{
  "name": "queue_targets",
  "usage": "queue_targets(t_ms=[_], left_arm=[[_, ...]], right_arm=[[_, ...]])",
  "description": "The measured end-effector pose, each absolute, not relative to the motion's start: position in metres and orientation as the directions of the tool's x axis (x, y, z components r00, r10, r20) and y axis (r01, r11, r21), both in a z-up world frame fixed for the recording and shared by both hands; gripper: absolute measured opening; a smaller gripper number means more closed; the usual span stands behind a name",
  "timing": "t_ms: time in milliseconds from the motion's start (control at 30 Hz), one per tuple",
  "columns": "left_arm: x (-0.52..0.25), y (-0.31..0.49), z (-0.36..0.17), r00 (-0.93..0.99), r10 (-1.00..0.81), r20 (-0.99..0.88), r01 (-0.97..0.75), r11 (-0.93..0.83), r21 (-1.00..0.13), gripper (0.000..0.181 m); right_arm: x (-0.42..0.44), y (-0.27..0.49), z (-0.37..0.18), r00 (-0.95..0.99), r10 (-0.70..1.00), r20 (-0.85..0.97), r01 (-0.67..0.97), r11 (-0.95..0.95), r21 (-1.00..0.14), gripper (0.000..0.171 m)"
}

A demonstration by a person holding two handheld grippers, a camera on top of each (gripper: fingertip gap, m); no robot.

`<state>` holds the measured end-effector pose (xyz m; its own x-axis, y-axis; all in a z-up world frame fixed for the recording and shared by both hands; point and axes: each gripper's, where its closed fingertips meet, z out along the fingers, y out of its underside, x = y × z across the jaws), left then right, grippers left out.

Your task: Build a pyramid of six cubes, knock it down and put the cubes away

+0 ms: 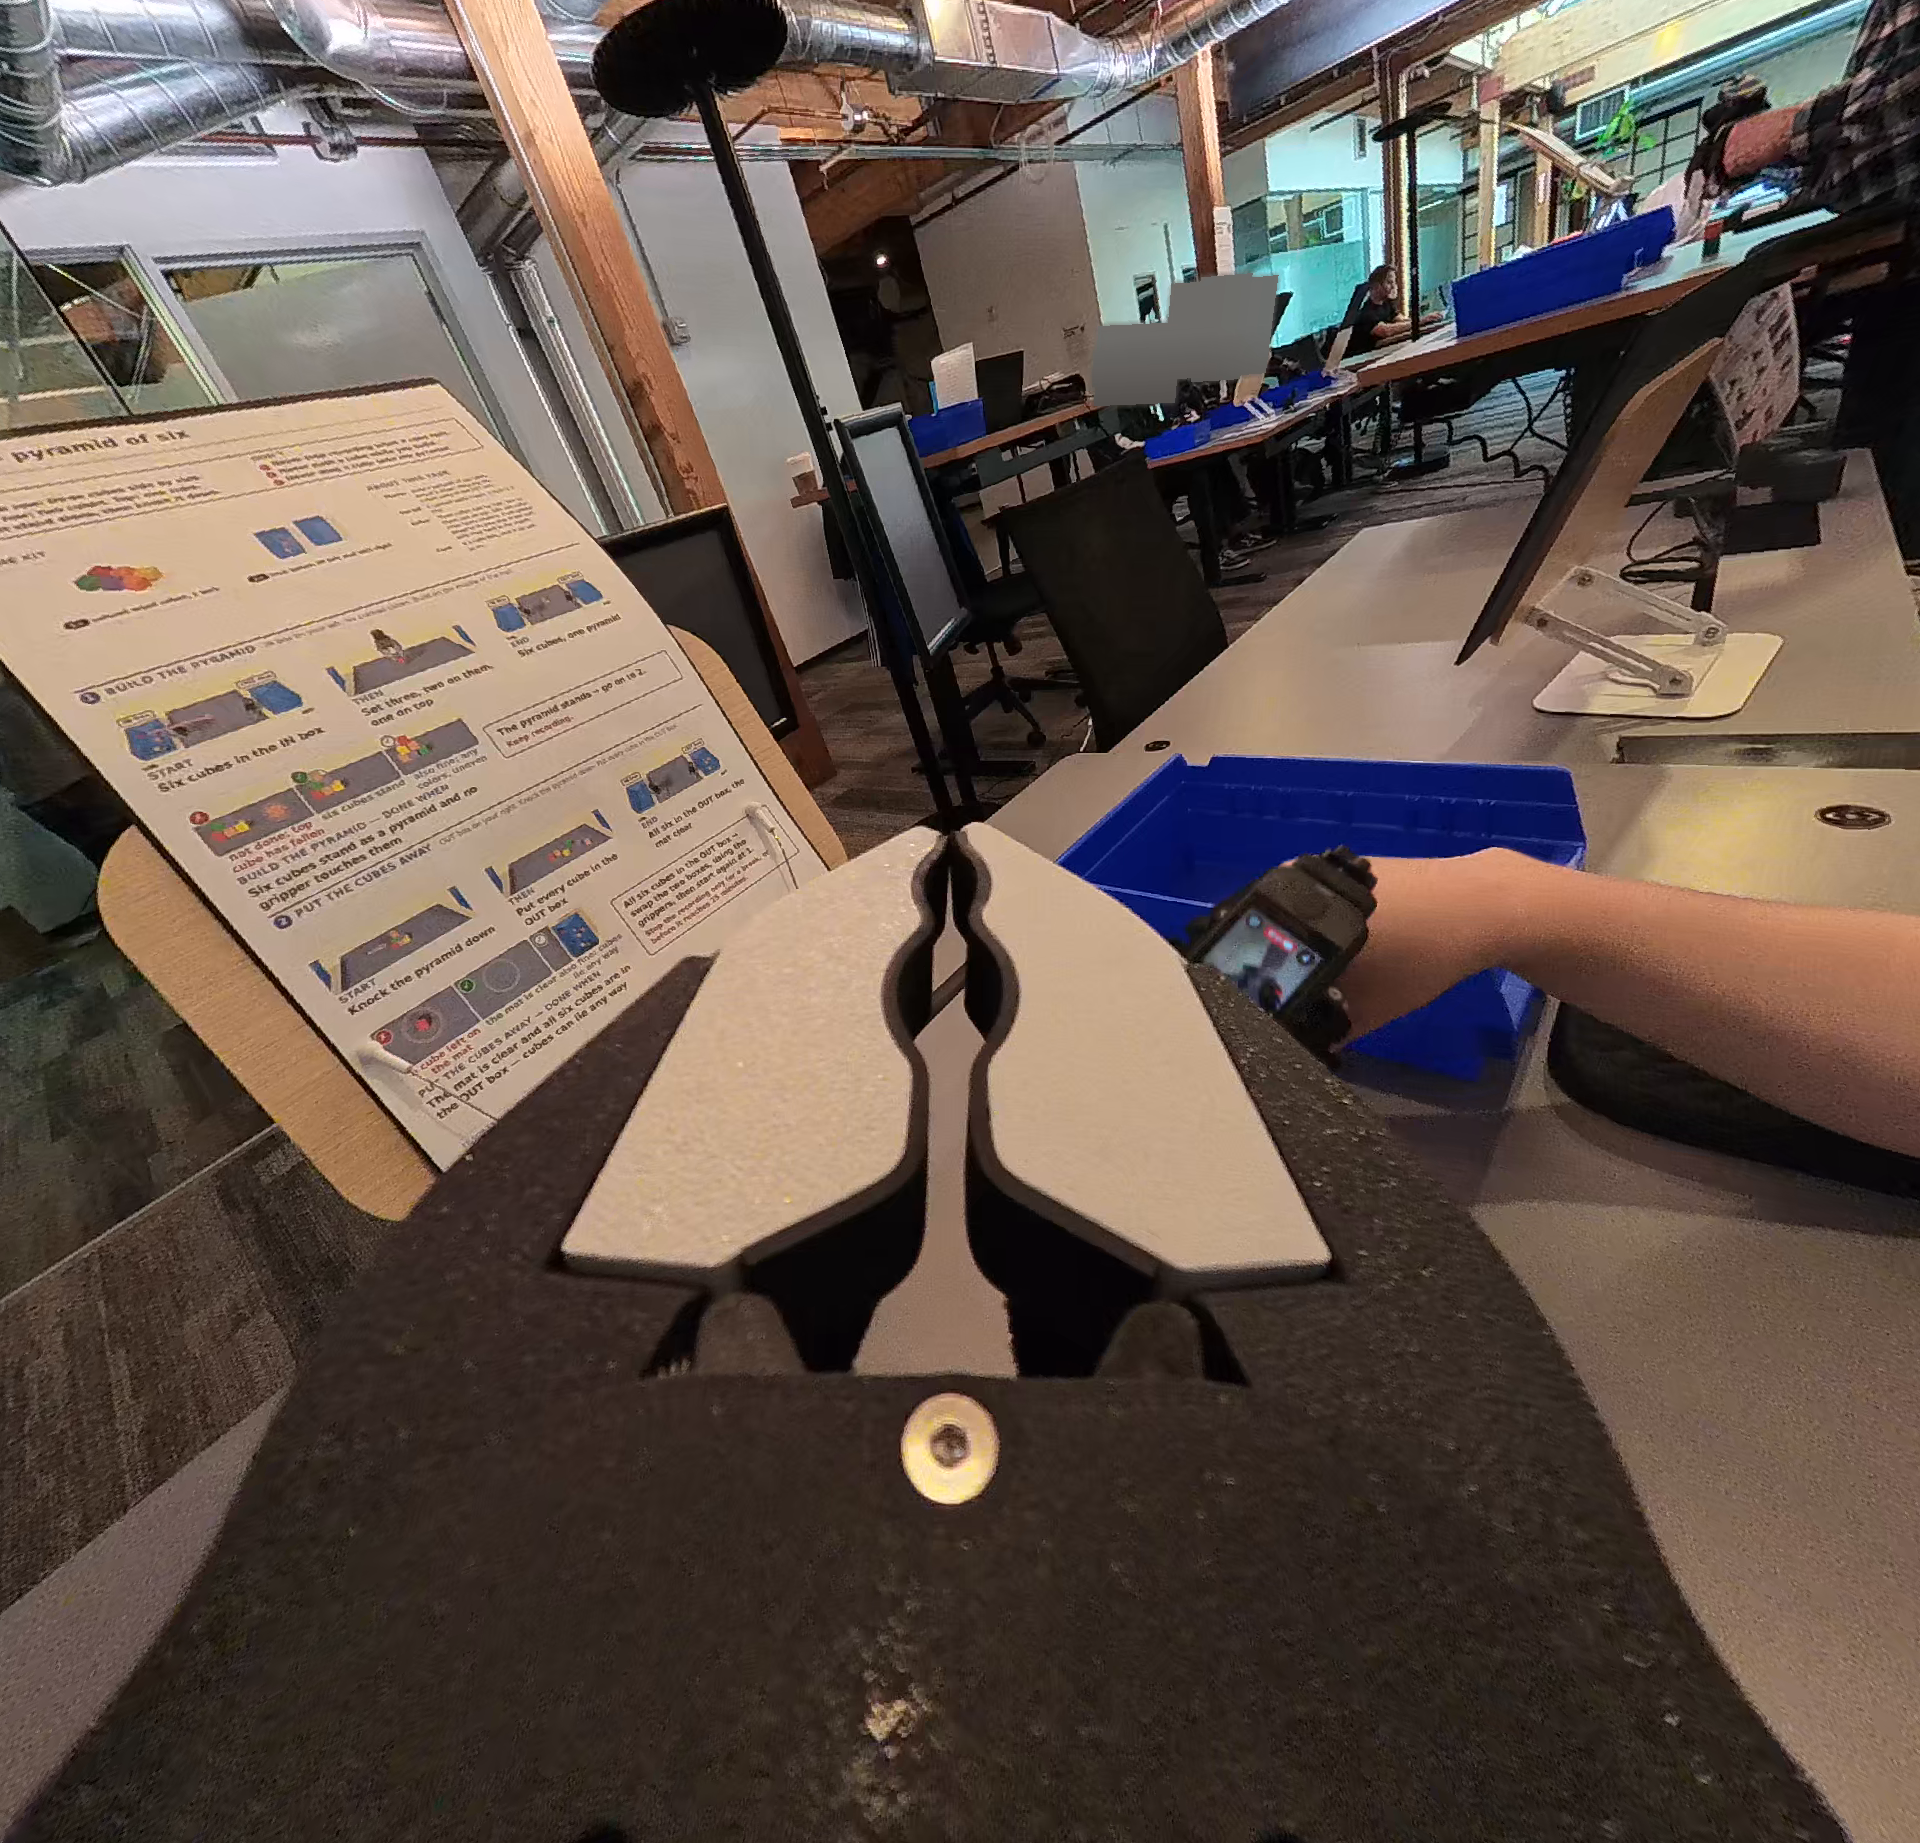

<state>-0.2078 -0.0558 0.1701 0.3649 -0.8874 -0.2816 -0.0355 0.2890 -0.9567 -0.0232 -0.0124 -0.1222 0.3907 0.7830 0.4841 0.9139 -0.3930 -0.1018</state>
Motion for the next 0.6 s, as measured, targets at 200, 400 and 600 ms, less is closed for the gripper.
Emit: queue_targets(t_ms=[200, 400, 600], left_arm=[[-0.204, -0.056, 0.166, 0.353, -0.889, -0.292, -0.056, 0.292, -0.955, 0.000], [-0.203, -0.057, 0.166, 0.355, -0.888, -0.291, -0.057, 0.290, -0.955, 0.000], [-0.201, -0.056, 0.163, 0.353, -0.889, -0.292, -0.073, 0.285, -0.956, 0.000]], right_arm=[[-0.019, 0.013, -0.067, 0.528, 0.616, 0.584, 0.849, -0.393, -0.353, 0.001], [0.006, 0.005, -0.004, 0.676, 0.483, 0.556, 0.734, -0.381, -0.562, 0.001], [0.025, -0.007, 0.016, 0.729, 0.467, 0.500, 0.676, -0.380, -0.631, 0.001]])
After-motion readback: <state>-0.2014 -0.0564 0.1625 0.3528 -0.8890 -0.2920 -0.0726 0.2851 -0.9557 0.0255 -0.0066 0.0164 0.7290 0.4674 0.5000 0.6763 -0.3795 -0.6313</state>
